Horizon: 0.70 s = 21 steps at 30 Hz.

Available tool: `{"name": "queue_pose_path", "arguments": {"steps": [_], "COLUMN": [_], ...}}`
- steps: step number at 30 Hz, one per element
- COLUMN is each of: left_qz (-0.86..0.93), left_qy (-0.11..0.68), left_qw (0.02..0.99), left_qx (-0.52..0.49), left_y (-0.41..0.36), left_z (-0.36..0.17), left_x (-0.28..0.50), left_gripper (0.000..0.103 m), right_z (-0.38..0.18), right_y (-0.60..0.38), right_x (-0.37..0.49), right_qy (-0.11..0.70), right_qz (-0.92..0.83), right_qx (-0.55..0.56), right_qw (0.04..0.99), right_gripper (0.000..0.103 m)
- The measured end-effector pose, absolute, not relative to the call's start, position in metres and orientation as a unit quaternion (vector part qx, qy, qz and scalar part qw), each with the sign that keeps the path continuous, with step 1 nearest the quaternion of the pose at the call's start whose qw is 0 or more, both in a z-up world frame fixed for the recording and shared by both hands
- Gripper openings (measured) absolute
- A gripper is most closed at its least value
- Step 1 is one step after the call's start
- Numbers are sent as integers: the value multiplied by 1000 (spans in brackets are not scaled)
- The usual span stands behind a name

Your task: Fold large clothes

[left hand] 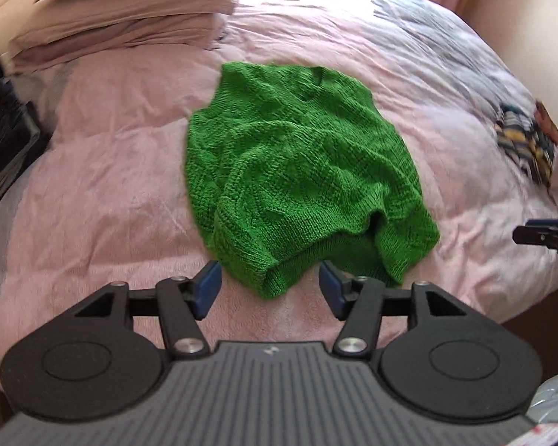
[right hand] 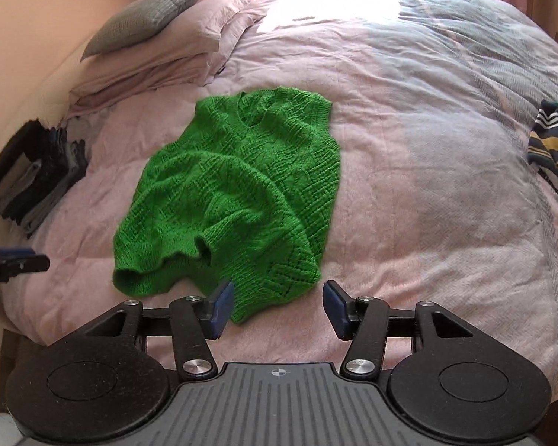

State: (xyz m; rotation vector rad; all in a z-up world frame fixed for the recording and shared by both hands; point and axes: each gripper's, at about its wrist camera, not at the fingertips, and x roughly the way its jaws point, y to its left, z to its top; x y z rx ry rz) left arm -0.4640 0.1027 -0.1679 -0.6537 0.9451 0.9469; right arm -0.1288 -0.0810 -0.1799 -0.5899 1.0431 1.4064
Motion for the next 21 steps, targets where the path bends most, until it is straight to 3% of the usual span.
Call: {"name": "queue_pose_path", "arguments": {"steps": [7,14,18,20,21], "left_qz": [375,328,319,341,352], "left_qy": [491,540,556,548,543], "left_qw": [744,769,765,761,759], "left_qx": [-255,-95,-61,-61,-65], "left_y": [118,118,122,128,131], "left_z": [-223,-274,-301,-306,-308], "left_x": [-465,-440,-429,-429,-431], "left_gripper": [54,55,55,47,29], "right_z": [-228,-297,-330,-340,-342], "right_y": [-81,-67,-52,-44,-41], "right_x": [-184,-217,-223,-222,-222], "right_qy": [482,456,437,435,427], "right_qz": [552,521,517,517,524], "right_qx": [-274,-310,-311,-299,-294], "right_qw": [623,652,667,673,676], "right_gripper": [53,53,53,53,44]}}
